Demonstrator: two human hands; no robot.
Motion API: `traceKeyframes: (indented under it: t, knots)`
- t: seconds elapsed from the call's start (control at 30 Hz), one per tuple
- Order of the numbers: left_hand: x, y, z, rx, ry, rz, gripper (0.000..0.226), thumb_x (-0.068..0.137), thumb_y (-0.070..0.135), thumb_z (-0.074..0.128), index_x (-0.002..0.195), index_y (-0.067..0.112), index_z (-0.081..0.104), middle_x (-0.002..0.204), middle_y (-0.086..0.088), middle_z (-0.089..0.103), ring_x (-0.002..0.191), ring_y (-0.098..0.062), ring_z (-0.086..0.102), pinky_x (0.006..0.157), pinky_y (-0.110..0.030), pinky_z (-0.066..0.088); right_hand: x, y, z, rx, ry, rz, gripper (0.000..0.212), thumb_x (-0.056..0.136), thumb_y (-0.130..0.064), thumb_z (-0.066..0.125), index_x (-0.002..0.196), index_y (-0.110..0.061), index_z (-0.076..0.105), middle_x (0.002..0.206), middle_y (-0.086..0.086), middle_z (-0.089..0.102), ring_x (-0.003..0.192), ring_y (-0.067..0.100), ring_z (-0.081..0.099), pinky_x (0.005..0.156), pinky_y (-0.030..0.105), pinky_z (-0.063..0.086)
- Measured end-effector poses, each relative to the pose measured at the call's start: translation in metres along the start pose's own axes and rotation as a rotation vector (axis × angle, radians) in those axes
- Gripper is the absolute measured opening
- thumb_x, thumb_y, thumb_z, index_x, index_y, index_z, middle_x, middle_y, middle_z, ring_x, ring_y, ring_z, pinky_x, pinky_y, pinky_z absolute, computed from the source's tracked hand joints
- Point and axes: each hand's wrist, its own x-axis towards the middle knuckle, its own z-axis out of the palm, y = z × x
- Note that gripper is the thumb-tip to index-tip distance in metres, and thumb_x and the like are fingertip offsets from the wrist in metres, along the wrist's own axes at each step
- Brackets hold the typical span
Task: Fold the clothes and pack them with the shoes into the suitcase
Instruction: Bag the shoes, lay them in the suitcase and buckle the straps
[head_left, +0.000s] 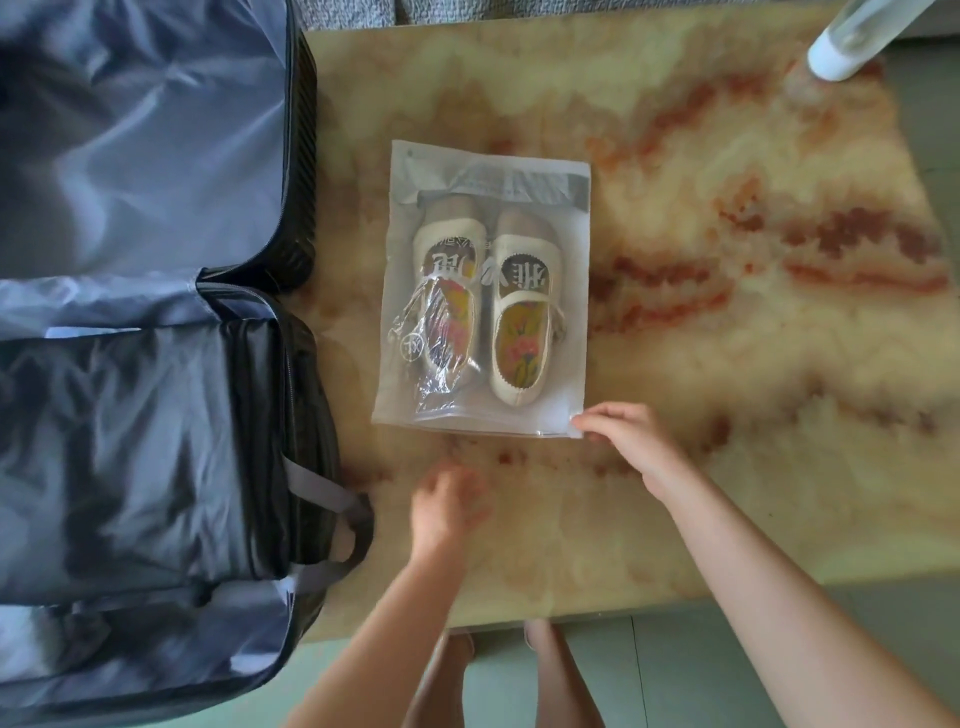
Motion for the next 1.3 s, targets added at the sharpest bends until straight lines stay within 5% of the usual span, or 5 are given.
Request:
traceKeyframes:
  t: [0.23,0.7,0.9,1.07,1.3]
  knots:
    - [-0.014,-0.024,0.063,-0.009,-0.287,-0.191,0.047,0.084,0.019,0.071,0.125,0.016,0.049,0.112,-0.004,0.068,0.101,-0.012,0.066,0.085,-0.036,0.055,-0.006,0.015,0.004,0.041,-0.032,-0.085,0.007,0.085,-0.016,0.068,0.083,-0.011,0.073,0.084,-0.003,0.071,0.082,0.007,0.06,0.074,0.01,0.04]
    - [-0.003,-0.015,0.08,-0.007,-0.196,-0.229,0.063,0.077,0.012,0.078,0.132,0.007,0.048,0.092,-0.003,0.073,0.083,-0.007,0.07,0.08,-0.036,0.058,-0.003,0.02,0.004,0.094,-0.037,-0.078,0.007,0.088,-0.011,0.066,0.092,-0.01,0.071,0.09,-0.002,0.069,0.086,0.004,0.059,0.066,-0.002,0.037]
    - [-0.004,-0.021,0.091,-0.037,-0.01,-0.148,0.087,0.075,0.009,0.079,0.144,0.006,0.026,0.104,-0.011,0.069,0.095,-0.018,0.067,0.093,-0.039,0.052,0.002,0.02,0.012,-0.232,0.134,-0.158,0.015,0.089,-0.016,0.065,0.098,-0.005,0.071,0.098,0.001,0.067,0.092,0.014,0.059,0.079,0.021,0.042]
    - [0.001,-0.019,0.09,-0.148,0.069,-0.118,0.075,0.076,0.008,0.078,0.137,0.003,0.035,0.106,-0.013,0.068,0.08,-0.015,0.064,0.085,-0.033,0.055,0.005,0.024,0.007,-0.294,0.186,-0.159,0.015,0.088,-0.016,0.065,0.096,-0.004,0.071,0.099,0.0,0.062,0.098,0.022,0.06,0.086,0.029,0.042]
    - [0.001,-0.007,0.089,-0.272,0.144,-0.055,0.054,0.078,-0.002,0.073,0.116,0.012,0.038,0.085,-0.004,0.063,0.1,-0.025,0.065,0.093,-0.041,0.051,0.011,0.025,-0.013,-0.314,0.194,-0.124,0.015,0.089,-0.015,0.064,0.094,-0.002,0.07,0.1,0.001,0.057,0.09,0.018,0.054,0.075,0.023,0.033]
